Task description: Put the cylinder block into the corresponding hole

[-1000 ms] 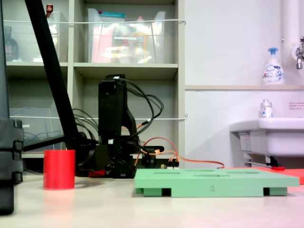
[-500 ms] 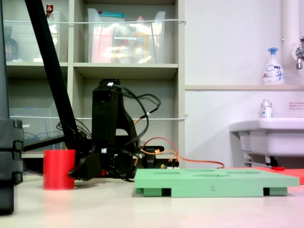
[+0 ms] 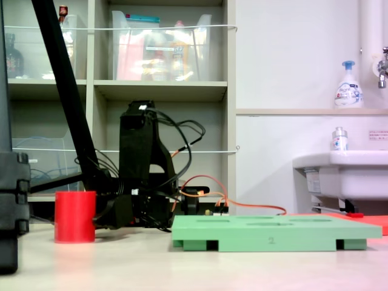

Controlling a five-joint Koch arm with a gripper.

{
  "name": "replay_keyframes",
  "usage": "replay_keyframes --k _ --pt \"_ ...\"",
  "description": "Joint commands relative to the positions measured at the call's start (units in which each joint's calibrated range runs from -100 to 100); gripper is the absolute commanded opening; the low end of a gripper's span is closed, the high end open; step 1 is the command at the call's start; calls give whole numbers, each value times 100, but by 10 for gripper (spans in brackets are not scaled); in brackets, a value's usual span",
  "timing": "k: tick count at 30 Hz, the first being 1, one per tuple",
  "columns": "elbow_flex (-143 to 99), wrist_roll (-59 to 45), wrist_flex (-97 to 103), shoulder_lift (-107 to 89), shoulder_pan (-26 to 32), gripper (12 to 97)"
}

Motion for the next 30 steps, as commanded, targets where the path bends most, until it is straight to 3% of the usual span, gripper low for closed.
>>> replay_keyframes --k 1,6,15,22,30 --pt "33 -44 266 -53 34 673" --pt "-77 -49 439 -123 34 501" --pt "-156 -49 487 -193 63 489" --pt "-156 -78 449 -389 63 358" --pt "-216 -73 6 -1897 176 347"
